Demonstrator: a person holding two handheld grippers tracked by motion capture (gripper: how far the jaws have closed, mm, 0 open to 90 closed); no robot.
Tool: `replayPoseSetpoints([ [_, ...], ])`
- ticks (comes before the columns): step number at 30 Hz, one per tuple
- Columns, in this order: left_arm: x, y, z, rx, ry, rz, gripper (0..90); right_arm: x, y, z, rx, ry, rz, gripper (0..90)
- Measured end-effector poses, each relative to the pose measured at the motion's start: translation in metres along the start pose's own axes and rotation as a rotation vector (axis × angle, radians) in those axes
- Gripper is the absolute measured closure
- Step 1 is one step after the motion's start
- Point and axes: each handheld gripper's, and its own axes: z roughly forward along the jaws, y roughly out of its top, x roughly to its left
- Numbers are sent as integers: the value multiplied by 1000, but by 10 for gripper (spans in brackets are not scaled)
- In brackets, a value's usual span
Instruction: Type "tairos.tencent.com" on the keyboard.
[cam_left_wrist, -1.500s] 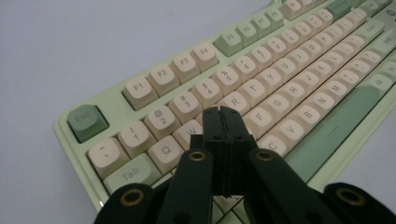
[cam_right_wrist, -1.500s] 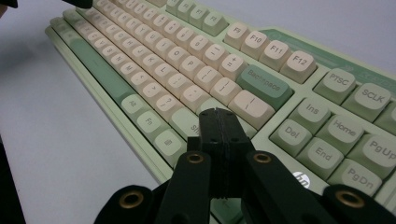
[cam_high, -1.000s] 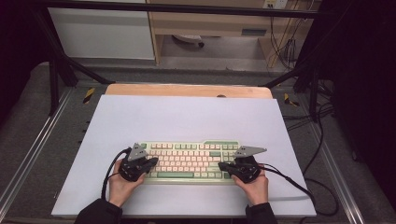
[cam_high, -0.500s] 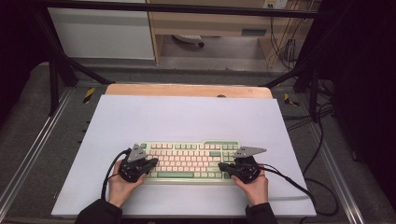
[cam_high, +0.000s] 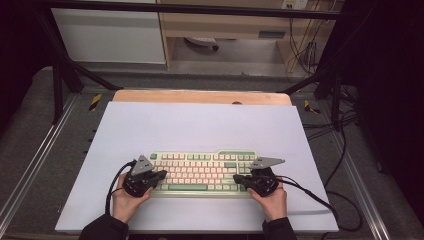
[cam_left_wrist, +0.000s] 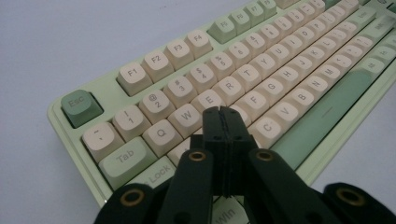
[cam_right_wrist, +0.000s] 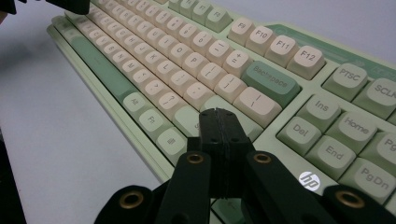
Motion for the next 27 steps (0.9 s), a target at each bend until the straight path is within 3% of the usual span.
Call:
replayPoseSetpoints([
  [9, 1, -2, -4, -1, -3, -1, 898, 4, 3, 2, -1, 11, 6, 900],
  [27, 6, -4, -7, -8, -1, -18, 898, 23, 15, 21, 10, 49, -44, 900],
])
